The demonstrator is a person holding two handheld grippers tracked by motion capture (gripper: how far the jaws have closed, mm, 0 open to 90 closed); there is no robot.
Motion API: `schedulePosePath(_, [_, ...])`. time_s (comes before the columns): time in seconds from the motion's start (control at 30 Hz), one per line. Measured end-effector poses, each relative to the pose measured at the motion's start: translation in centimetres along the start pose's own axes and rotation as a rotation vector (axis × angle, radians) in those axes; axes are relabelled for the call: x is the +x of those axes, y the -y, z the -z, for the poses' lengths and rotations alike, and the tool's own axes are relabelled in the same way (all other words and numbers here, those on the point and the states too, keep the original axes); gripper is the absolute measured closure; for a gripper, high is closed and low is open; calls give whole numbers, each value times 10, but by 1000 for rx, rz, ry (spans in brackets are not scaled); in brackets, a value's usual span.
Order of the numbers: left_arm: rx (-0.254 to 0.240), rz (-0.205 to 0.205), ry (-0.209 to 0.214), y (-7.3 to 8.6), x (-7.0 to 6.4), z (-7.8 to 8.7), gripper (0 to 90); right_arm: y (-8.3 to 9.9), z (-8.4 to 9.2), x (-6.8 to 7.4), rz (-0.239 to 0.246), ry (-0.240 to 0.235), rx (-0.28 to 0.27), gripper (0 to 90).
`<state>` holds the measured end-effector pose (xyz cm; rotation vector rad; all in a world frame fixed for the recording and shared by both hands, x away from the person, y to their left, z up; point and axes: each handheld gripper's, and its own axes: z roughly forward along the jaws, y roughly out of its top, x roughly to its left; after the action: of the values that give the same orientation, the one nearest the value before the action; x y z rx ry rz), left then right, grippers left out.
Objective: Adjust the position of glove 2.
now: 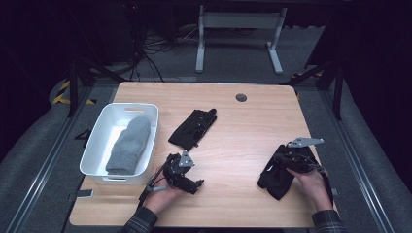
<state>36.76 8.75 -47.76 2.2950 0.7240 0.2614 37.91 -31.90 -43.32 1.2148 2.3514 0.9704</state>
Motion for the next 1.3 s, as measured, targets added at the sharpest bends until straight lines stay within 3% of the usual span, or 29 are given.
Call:
schedulePosePath(0.2, [0, 2, 0, 0, 0, 0, 2, 1, -18, 0, 1, 13, 83, 900])
schedulePosePath(0.43, [0, 2, 0, 0, 0, 0, 2, -7, -29, 8, 26, -60, 69, 900])
schedulePosePath(0.6, [0, 1, 0, 0, 0, 0, 2, -15, -39, 27, 100, -136, 69, 900])
schedulePosePath(0.8, [0, 2, 0, 0, 0, 0, 2, -20, -47, 49, 162, -195, 67, 900])
schedulePosePath(1.0, [0, 0, 0, 0, 0, 0, 2, -20, -49, 74, 222, -233, 72, 900])
schedulePosePath(1.3, [-1, 2, 0, 0, 0, 0, 2, -8, -40, 102, 274, -236, 67, 900])
